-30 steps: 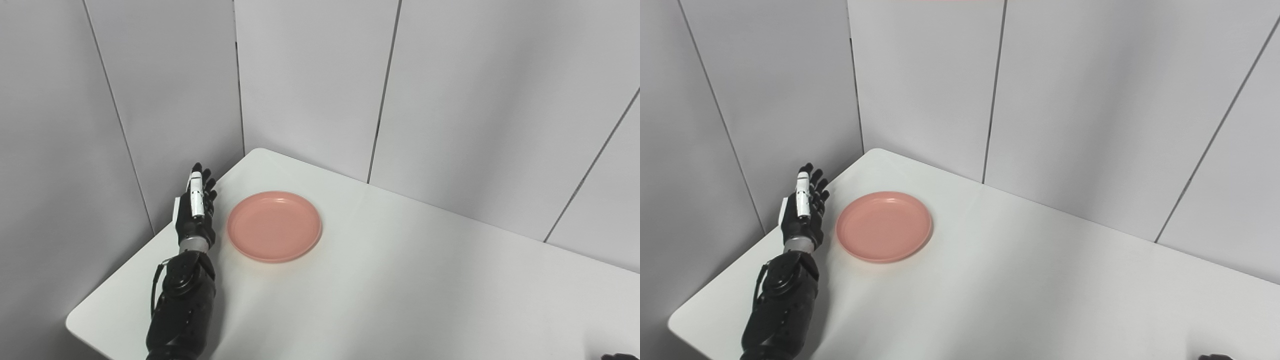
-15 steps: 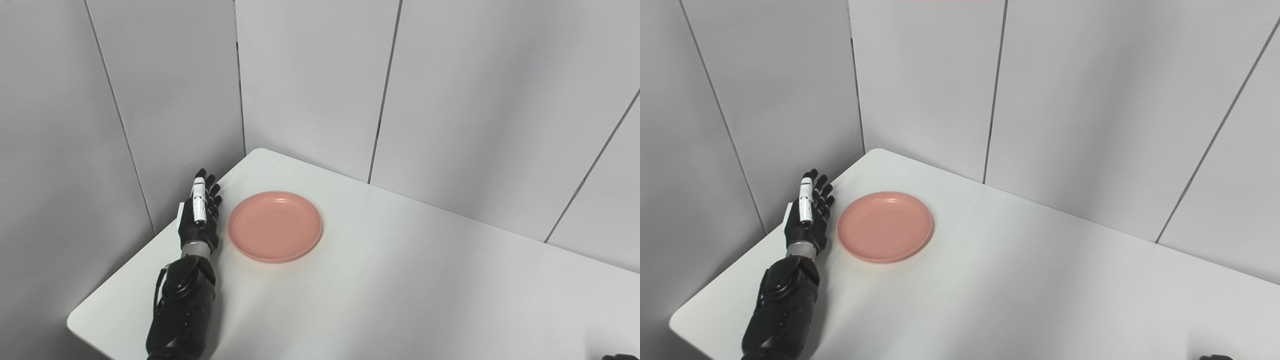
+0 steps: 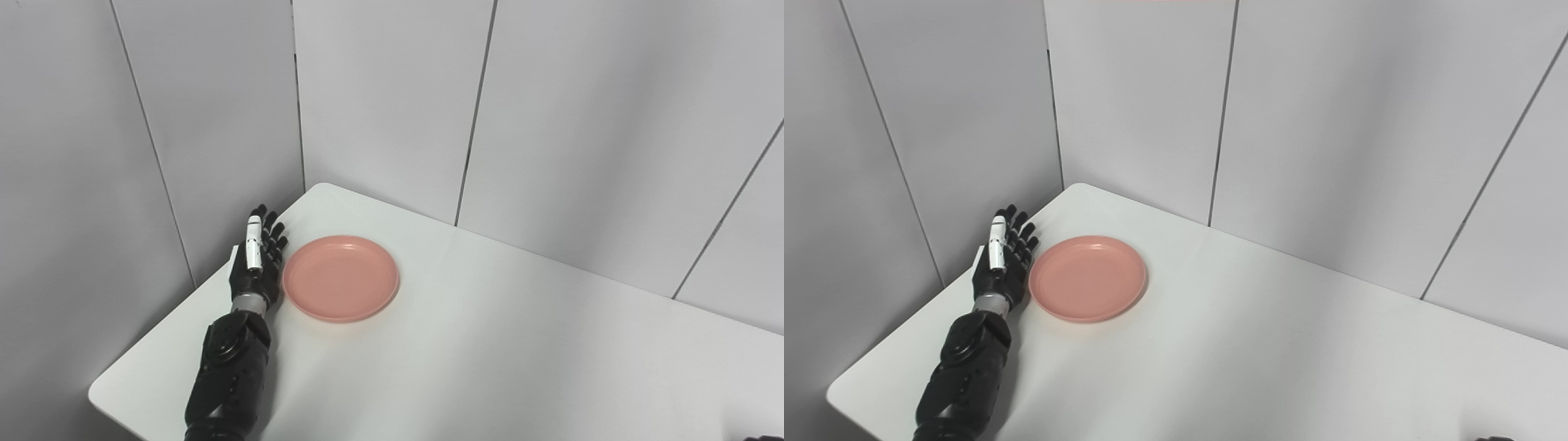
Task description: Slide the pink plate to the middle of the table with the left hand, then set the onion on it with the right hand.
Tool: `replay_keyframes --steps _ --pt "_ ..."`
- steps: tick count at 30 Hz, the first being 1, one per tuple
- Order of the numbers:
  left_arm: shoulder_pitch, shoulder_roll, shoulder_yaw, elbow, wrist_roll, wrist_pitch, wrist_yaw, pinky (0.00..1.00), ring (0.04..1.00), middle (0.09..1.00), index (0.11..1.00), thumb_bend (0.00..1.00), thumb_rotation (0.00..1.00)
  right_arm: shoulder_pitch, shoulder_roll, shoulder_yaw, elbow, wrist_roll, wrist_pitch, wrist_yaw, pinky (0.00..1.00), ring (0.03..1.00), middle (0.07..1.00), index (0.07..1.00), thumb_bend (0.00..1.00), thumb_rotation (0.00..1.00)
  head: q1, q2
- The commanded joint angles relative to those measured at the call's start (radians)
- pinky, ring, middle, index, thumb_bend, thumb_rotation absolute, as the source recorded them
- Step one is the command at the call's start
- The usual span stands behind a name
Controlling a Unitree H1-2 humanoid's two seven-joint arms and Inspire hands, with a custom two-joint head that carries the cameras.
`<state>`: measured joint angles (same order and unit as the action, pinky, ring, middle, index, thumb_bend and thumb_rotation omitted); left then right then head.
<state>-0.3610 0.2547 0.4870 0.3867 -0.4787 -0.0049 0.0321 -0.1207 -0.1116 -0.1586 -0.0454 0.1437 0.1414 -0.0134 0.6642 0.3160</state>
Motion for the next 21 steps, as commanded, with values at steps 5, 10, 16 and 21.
replay_keyframes --steps 5,10,16,21 --pt "-0.022 0.003 -0.031 0.074 -0.005 0.022 -0.034 1.00 0.982 0.986 0.975 0.32 1.00 0.012 -0.005 0.000 0.007 0.001 0.012 0.005 0.27 0.417 0.523 0.470 0.50 0.00 -0.006 0.007" --pt "-0.040 -0.002 -0.043 0.117 -0.004 0.014 -0.054 1.00 0.979 0.978 0.966 0.32 1.00 0.010 -0.004 -0.001 0.010 0.003 0.009 0.005 0.27 0.417 0.523 0.467 0.50 0.00 -0.006 0.007" --pt "-0.049 -0.003 -0.061 0.149 -0.015 0.021 -0.105 1.00 0.999 0.998 0.992 0.33 1.00 0.013 -0.002 0.002 0.003 -0.001 0.011 0.003 0.27 0.417 0.526 0.465 0.50 0.00 -0.015 0.011" --pt "-0.058 -0.012 -0.071 0.175 -0.013 0.022 -0.119 1.00 0.998 0.998 0.988 0.34 1.00 0.016 0.000 0.006 -0.007 -0.006 0.017 0.002 0.27 0.420 0.531 0.464 0.50 0.00 -0.022 0.013"
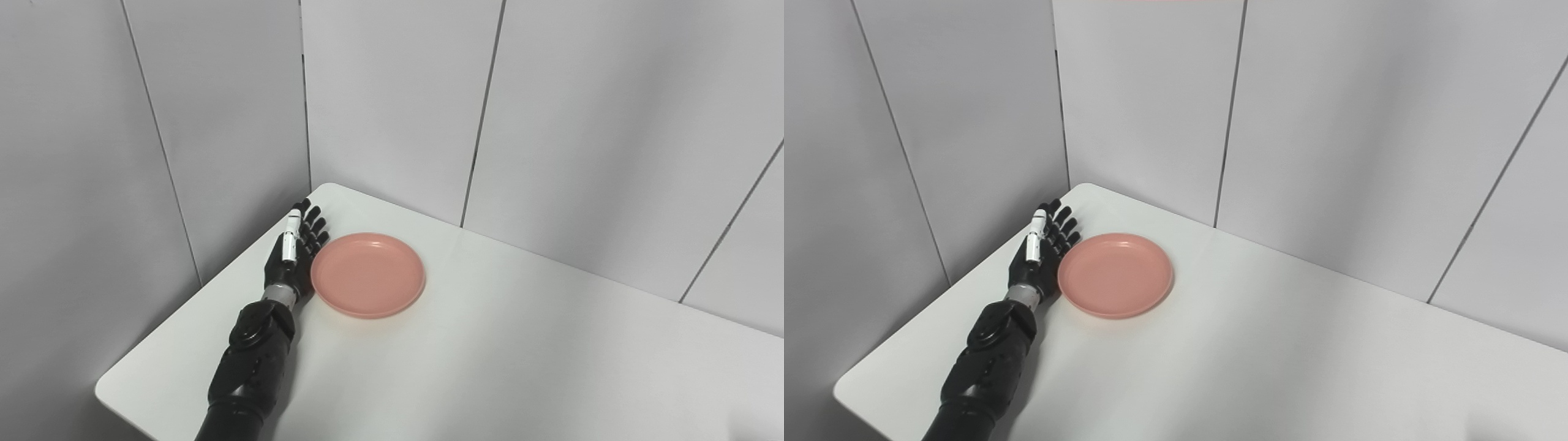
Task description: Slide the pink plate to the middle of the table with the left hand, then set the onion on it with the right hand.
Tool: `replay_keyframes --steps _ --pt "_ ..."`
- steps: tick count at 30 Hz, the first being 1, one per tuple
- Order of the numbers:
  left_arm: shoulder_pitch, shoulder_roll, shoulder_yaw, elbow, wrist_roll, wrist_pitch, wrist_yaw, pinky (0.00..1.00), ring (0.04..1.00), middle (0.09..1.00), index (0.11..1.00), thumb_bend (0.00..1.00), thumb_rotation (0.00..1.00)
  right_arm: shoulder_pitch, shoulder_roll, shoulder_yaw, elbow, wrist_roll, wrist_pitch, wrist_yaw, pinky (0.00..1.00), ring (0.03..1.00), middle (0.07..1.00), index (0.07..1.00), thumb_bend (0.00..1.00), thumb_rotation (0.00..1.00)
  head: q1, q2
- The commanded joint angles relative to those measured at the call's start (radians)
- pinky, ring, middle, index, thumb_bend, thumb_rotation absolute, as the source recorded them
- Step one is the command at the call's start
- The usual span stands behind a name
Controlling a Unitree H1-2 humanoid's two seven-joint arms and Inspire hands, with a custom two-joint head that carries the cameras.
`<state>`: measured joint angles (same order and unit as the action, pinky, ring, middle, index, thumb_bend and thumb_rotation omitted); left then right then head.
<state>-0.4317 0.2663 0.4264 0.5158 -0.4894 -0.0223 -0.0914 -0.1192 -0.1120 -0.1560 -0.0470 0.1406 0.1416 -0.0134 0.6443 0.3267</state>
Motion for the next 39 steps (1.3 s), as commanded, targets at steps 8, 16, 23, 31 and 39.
replay_keyframes --steps 8,16,23,31,39 --pt "0.002 -0.039 -0.055 0.052 0.017 0.073 0.010 1.00 0.991 0.993 0.987 0.34 1.00 0.018 0.006 0.008 -0.024 -0.006 0.021 0.000 0.22 0.428 0.543 0.462 0.50 0.00 -0.026 0.011" --pt "-0.016 -0.048 -0.104 0.084 0.035 0.065 -0.007 1.00 0.987 0.989 0.977 0.33 1.00 0.019 0.021 0.018 -0.065 -0.026 0.082 -0.024 0.17 0.419 0.548 0.480 0.50 0.00 -0.055 0.022" --pt "-0.028 -0.052 -0.134 0.102 0.042 0.075 -0.037 1.00 0.997 0.999 0.989 0.34 1.00 0.025 0.031 0.024 -0.080 -0.033 0.096 -0.028 0.20 0.780 0.849 0.491 0.48 0.17 -0.090 0.037" --pt "-0.037 -0.057 -0.168 0.098 0.060 0.087 -0.049 0.98 0.979 0.983 0.974 0.36 1.00 0.032 0.041 0.036 -0.096 -0.057 0.102 -0.037 0.00 0.976 0.987 0.929 0.32 0.96 -0.151 0.055" --pt "-0.053 -0.064 -0.209 0.076 0.063 0.121 -0.053 0.97 0.975 0.976 0.970 0.38 1.00 0.039 0.049 0.045 -0.126 -0.042 0.126 -0.027 0.00 1.000 1.000 1.000 0.14 1.00 -0.225 0.084"
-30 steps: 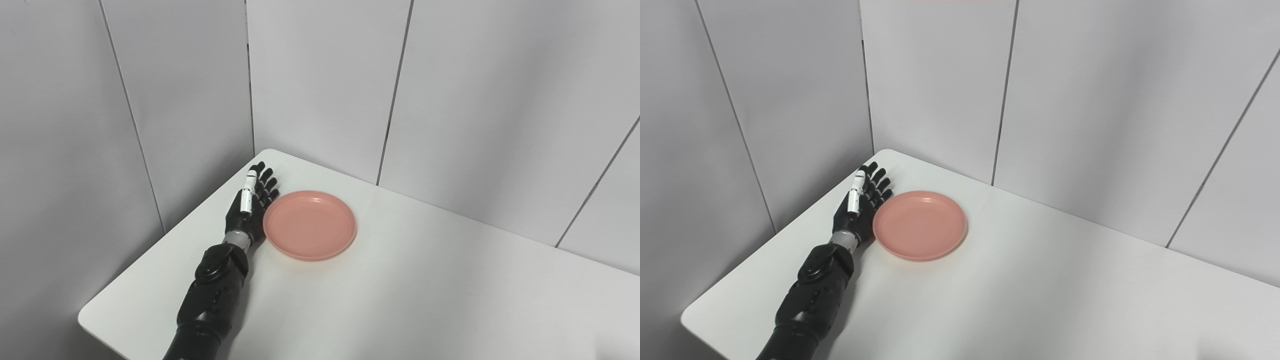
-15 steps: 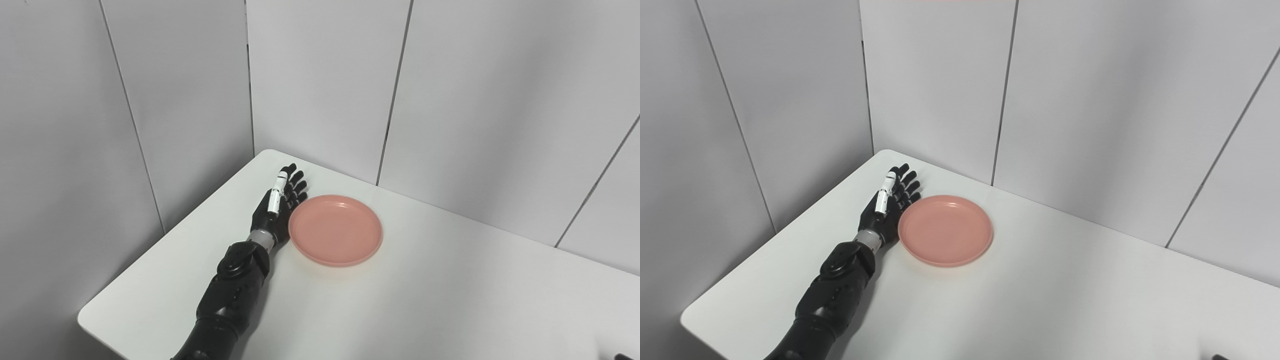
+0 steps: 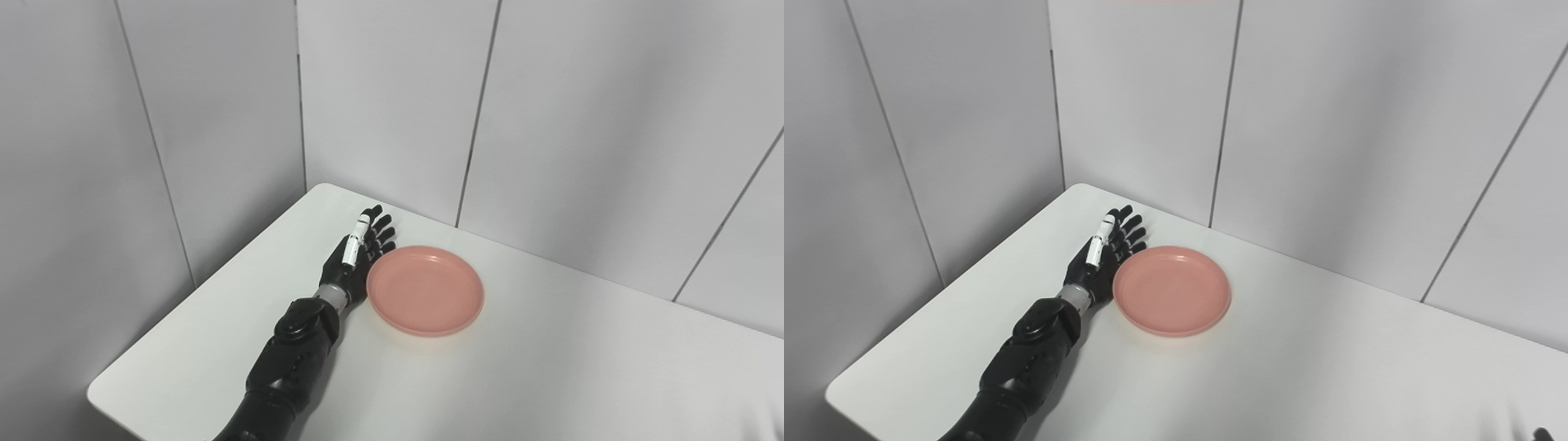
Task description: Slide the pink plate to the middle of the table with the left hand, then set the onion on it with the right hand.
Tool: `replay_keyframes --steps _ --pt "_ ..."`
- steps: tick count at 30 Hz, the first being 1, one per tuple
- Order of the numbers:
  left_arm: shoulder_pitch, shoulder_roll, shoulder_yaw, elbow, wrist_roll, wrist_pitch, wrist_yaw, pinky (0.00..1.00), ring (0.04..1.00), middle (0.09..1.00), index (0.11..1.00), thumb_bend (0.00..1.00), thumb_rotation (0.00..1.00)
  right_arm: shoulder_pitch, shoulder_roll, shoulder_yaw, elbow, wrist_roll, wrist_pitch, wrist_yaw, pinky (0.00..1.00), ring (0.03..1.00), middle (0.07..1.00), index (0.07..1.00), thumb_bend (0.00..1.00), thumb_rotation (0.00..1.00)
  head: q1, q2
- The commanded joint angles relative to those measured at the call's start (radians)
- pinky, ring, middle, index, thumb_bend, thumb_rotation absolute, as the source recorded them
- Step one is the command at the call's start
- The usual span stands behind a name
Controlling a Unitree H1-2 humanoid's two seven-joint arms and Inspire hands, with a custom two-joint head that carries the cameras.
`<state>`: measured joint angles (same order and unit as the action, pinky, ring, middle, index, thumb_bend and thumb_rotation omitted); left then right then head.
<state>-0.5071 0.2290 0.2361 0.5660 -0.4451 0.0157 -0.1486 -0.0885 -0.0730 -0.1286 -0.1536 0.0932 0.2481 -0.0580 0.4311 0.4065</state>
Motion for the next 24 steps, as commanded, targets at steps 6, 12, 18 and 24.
replay_keyframes --steps 6,12,18,24 --pt "0.011 -0.039 -0.043 0.014 0.021 0.108 -0.016 0.97 0.971 0.976 0.967 0.38 1.00 0.009 0.012 0.020 -0.021 0.024 0.026 0.025 0.00 1.000 1.000 1.000 0.07 1.00 -0.071 0.024" --pt "0.009 -0.060 -0.065 0.000 0.034 0.130 -0.014 0.96 0.963 0.966 0.956 0.38 1.00 0.013 0.023 0.031 -0.053 0.010 0.047 0.013 0.00 1.000 1.000 1.000 0.00 1.00 -0.120 0.043" --pt "0.023 -0.073 -0.083 -0.039 0.033 0.151 -0.028 0.97 0.971 0.971 0.962 0.38 1.00 0.025 0.028 0.048 -0.087 -0.006 0.068 0.011 0.00 1.000 1.000 1.000 0.01 1.00 -0.164 0.064" --pt "0.034 -0.083 -0.089 -0.080 0.030 0.190 -0.019 0.96 0.961 0.957 0.948 0.39 1.00 0.034 0.035 0.056 -0.099 -0.019 0.076 0.009 0.00 1.000 1.000 1.000 0.05 1.00 -0.206 0.088"
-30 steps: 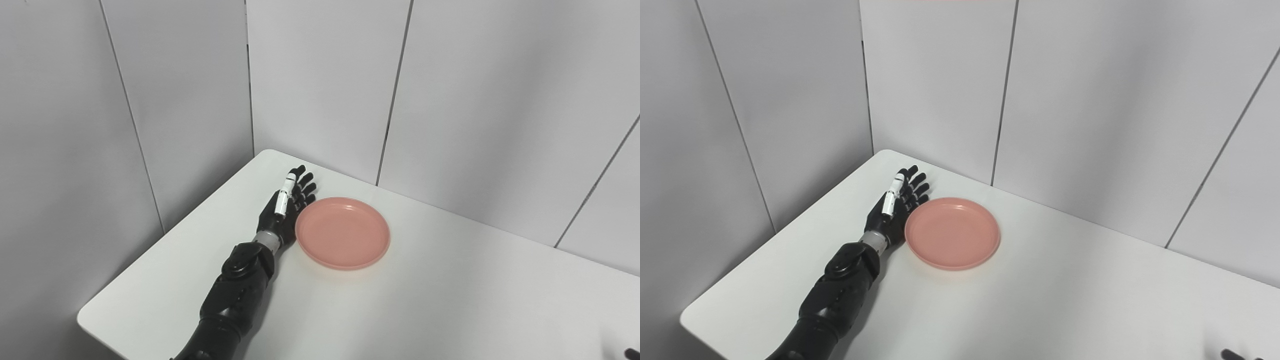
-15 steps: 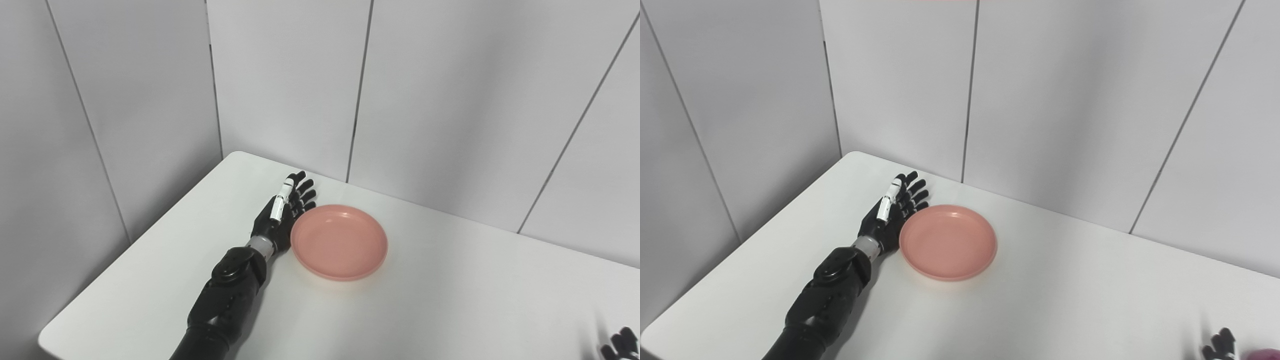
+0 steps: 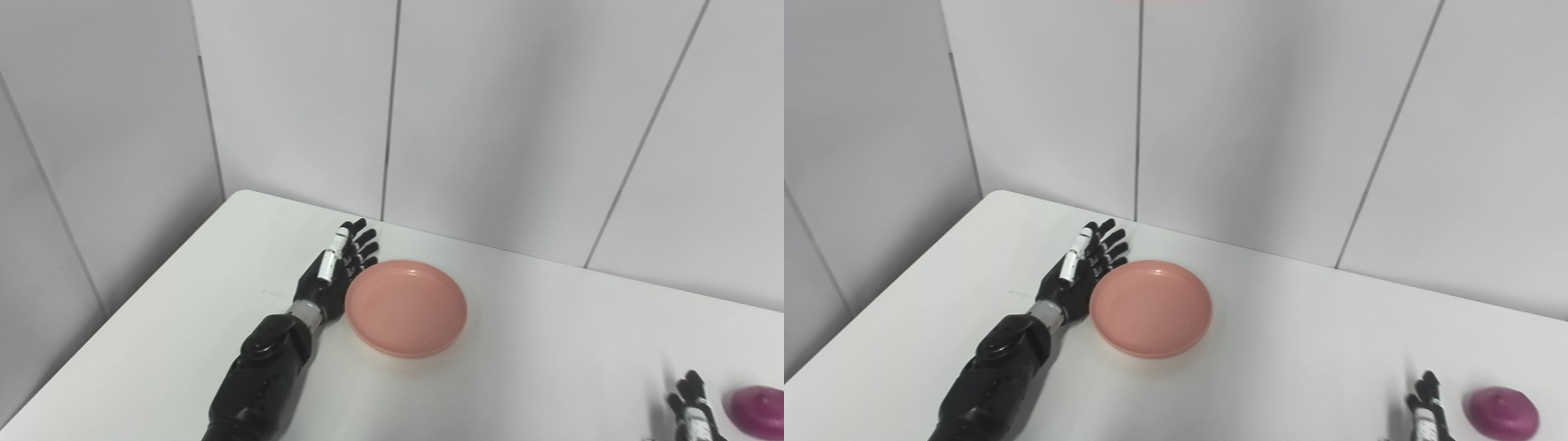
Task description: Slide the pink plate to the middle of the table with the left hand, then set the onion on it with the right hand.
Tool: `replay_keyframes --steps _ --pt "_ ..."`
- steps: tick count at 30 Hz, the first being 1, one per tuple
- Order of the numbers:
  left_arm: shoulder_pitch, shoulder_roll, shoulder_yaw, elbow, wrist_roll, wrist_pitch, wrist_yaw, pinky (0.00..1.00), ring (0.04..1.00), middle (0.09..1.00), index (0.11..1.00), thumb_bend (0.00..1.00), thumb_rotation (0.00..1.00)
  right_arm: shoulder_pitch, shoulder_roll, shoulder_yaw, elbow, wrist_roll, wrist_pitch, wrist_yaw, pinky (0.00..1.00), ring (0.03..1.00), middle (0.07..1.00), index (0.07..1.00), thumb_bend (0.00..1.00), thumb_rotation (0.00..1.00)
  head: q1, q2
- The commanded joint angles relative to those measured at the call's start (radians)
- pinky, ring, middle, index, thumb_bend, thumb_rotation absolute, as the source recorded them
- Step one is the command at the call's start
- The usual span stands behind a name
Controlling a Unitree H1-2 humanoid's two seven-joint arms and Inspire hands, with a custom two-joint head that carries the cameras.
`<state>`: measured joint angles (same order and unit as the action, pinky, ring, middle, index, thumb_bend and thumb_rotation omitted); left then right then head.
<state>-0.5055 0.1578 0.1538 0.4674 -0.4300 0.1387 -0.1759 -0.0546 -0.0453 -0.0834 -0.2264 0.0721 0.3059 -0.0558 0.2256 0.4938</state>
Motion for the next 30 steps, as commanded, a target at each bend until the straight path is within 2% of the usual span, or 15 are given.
replay_keyframes --steps 1,9,23,30 --pt "0.035 -0.013 -0.008 0.011 0.017 0.072 0.010 0.95 0.958 0.954 0.946 0.39 1.00 0.001 0.009 0.010 -0.026 0.002 0.018 0.007 0.00 1.000 1.000 1.000 0.06 1.00 -0.014 0.008" --pt "0.049 -0.025 -0.020 -0.031 0.007 0.114 -0.001 0.97 0.970 0.965 0.954 0.39 1.00 -0.002 0.017 0.013 -0.002 -0.014 -0.005 0.004 0.00 1.000 1.000 1.000 0.10 1.00 -0.069 0.044" --pt "0.043 -0.050 -0.019 -0.074 0.002 0.171 -0.007 0.98 0.977 0.975 0.966 0.37 1.00 -0.020 0.043 0.034 0.046 -0.039 -0.069 0.002 0.00 0.999 1.000 1.000 0.14 1.00 -0.240 0.101" --pt "0.044 -0.073 -0.032 -0.103 0.013 0.189 0.002 0.97 0.977 0.976 0.967 0.38 1.00 -0.026 0.056 0.044 0.046 -0.063 -0.058 -0.013 0.00 0.997 1.000 1.000 0.18 1.00 -0.299 0.121"
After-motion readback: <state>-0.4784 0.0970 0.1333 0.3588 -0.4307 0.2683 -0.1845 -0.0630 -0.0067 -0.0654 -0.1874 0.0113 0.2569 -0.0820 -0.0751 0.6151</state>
